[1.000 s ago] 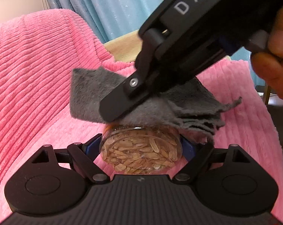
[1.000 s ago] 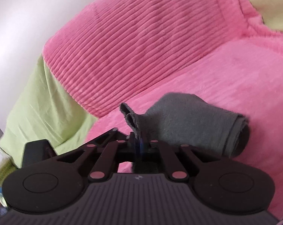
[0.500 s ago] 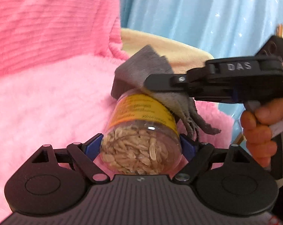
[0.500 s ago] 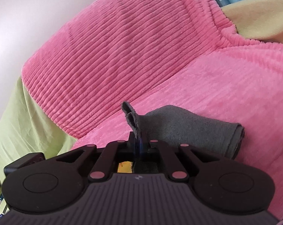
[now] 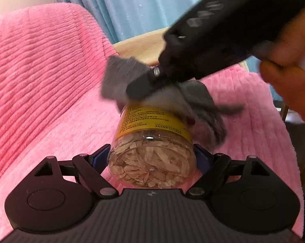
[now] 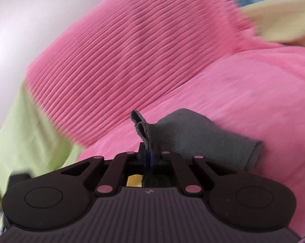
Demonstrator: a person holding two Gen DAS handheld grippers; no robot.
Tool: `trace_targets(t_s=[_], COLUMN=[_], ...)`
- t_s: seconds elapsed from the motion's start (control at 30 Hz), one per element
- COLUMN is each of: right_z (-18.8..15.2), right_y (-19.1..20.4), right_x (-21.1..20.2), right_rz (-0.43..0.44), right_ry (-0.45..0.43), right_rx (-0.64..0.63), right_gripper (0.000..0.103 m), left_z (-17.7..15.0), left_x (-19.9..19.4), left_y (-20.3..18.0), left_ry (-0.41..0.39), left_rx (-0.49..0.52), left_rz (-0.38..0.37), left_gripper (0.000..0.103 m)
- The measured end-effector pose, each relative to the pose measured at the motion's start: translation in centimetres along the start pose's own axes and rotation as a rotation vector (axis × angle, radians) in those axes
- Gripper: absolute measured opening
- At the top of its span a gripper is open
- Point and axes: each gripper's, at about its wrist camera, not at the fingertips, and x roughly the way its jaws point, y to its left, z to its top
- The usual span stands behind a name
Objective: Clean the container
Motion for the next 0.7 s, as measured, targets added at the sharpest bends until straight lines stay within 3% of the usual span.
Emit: trace_targets(t_s=[0.1,0.23,0.3,0.4,0.47,0.53,0.7], right_z=[-0.5,-2.0,-1.4,0.1,0.4,0.2,0.2], right_y=[0.9,3.4,3.1,0.5,-0.4,-0.1,0.6], right_x=[-0.1,0.7,1.0,0.7,0.6,0.6,0.6], right_rz=[0.021,0.132,0.112,-0.001,-0.007,-0.004,0.016], right_ry=[0.023,0.126,0.111,0.008,-0.006,-0.004,0.017], right_rx=[-0.022,-0.101,-0.111,-0.012,0.029,0.01,-0.018], right_gripper=[0.003,0.001,0.001,0.001,0.001,0.001,0.001], left_z=[-0.1,-0.1,0.1,0.1,0.2,0.1,-0.3], left_x=[-0.2,-0.3,0.1,0.1,0.1,-0.1,-0.2], left_y=[-0.4,-0.6,-0.7,-1.3,-1.6,-1.0,3.0], left_ry=[-0.002,0.001,-0.001,-0.006,-0.011,-0.012,-0.03], left_rx=[0.012,0.034,0.053,0.087,0.089,0.031,-0.289], left_rz=[0.005,0.013,0.02,0.032,0.034,0.013,-0.12], left_gripper=[0.084,0.084,0.084,0.084,0.085,0.085,0.085])
